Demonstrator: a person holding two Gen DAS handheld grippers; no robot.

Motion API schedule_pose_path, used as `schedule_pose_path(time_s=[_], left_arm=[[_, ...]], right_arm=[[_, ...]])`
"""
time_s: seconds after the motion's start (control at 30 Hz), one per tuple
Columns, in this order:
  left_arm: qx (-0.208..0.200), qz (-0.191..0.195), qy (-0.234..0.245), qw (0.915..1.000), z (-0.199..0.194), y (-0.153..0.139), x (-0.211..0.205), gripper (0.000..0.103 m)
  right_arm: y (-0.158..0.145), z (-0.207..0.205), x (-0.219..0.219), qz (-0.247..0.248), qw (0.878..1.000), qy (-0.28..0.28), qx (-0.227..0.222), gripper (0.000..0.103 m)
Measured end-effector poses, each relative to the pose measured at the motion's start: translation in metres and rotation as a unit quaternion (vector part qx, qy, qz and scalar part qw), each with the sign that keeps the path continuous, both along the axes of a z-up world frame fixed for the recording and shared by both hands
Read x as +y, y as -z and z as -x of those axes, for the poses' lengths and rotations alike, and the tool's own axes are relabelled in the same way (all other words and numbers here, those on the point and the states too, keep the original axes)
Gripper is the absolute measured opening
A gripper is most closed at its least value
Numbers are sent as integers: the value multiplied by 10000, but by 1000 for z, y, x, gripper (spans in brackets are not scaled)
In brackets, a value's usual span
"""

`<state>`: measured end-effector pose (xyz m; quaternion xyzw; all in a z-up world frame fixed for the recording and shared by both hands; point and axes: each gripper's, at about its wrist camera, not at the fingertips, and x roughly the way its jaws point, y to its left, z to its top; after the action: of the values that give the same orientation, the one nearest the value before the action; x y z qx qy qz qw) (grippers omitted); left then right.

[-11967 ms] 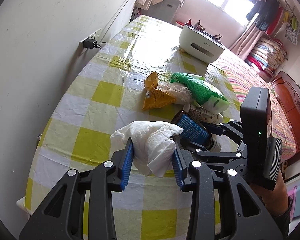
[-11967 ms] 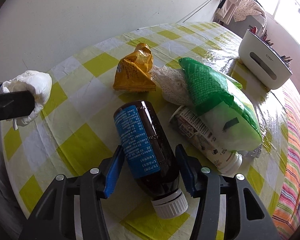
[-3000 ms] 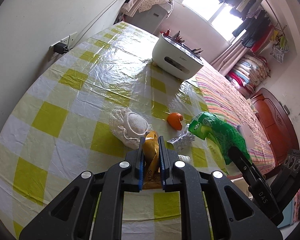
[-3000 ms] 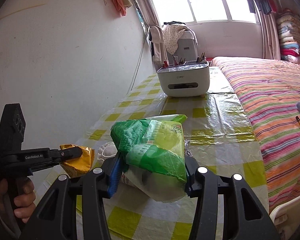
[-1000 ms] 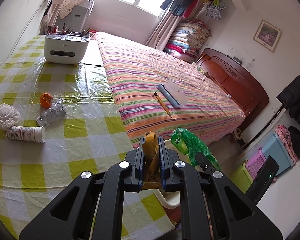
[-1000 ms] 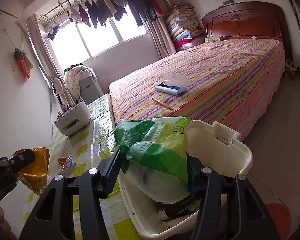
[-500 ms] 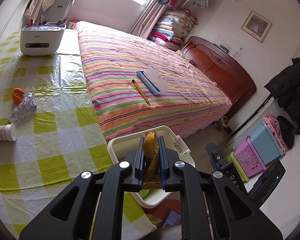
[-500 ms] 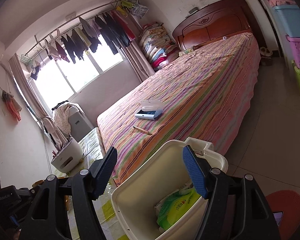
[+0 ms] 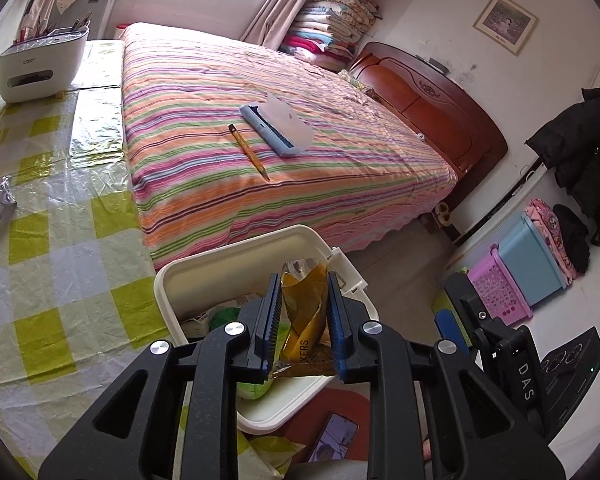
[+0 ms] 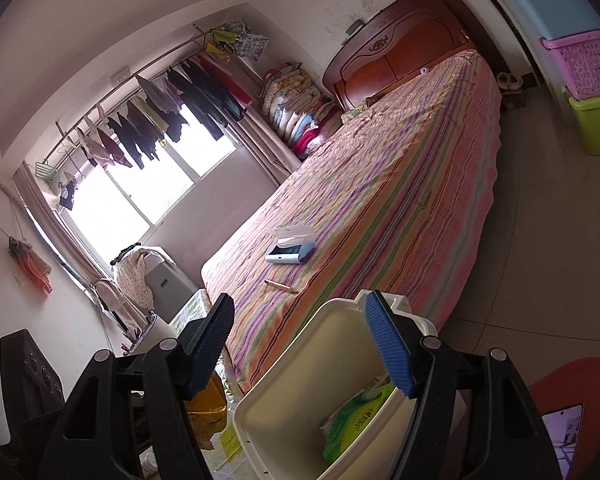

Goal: Collect trash
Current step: 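Carry the bag and wrapper over the cream bin and open both tools, then move both tools back over the table toward the lace cap and spray can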

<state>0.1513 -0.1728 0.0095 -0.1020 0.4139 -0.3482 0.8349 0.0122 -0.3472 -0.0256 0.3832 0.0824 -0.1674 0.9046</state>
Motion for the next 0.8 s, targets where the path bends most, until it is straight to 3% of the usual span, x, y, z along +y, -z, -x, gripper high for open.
schedule_pose_path(time_s=[0.03, 0.1, 0.17, 0.3, 0.53, 0.8], left_arm=[[-36, -1, 0, 10000, 0, 0, -2, 34], [-159, 22, -83, 9998, 3, -2, -3, 63], [-294, 83, -260, 9992, 5, -7, 3, 72], [-282, 282, -424, 9983, 4, -21, 32, 72], [-846, -66, -1137, 9899, 13, -53, 109, 75], [-561, 19, -2122, 9756, -4, -48, 214, 76]], right_arm=[[0, 0, 0, -14, 10000, -8, -1, 66], [1, 0, -1, -16, 10000, -13, 1, 66], [0, 0, -1, -15, 10000, -7, -10, 66], [0, -3, 3, -18, 10000, -81, 1, 66], [-4, -17, 24, 163, 9989, -425, 78, 66], [-6, -32, 50, 399, 9955, -838, 209, 66]])
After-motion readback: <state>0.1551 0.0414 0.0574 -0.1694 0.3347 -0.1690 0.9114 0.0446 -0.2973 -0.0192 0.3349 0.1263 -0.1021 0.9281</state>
